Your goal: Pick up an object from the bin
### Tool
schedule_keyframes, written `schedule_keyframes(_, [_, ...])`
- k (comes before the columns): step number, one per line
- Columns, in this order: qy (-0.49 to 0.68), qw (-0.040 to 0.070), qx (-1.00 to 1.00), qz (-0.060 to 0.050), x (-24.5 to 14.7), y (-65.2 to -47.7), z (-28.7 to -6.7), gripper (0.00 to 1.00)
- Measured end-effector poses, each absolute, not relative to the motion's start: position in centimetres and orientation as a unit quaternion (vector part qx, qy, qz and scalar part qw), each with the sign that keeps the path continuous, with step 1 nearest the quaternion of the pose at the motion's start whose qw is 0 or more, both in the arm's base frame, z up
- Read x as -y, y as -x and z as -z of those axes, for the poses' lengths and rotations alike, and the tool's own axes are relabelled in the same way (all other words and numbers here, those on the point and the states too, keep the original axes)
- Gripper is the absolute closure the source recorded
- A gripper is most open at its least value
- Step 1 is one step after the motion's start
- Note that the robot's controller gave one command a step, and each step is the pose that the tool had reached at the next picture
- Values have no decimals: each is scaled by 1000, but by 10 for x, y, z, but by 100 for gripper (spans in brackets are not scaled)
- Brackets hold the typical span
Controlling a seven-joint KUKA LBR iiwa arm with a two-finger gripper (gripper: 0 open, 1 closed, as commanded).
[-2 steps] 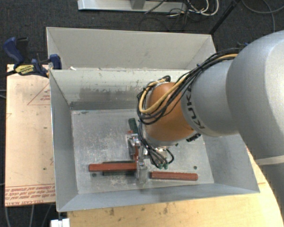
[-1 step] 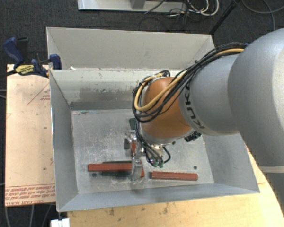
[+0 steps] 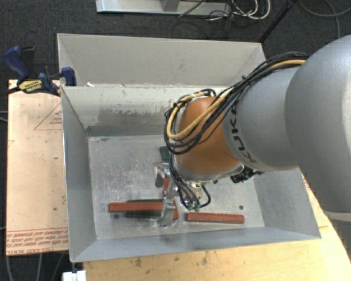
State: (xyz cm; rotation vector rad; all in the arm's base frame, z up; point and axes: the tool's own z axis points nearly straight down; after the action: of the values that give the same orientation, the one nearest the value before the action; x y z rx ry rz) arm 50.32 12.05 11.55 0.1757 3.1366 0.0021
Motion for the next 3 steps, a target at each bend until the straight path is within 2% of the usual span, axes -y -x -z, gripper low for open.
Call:
schedule_keyframes(1, [-111, -2, -994, 0, -125, -498, -68, 0])
schedule_keyframes(2, [-110, -1, -994, 0, -126, -498, -68, 0])
schedule_keyframes(3, [-111, 0, -994, -1, -126, -498, -68, 100])
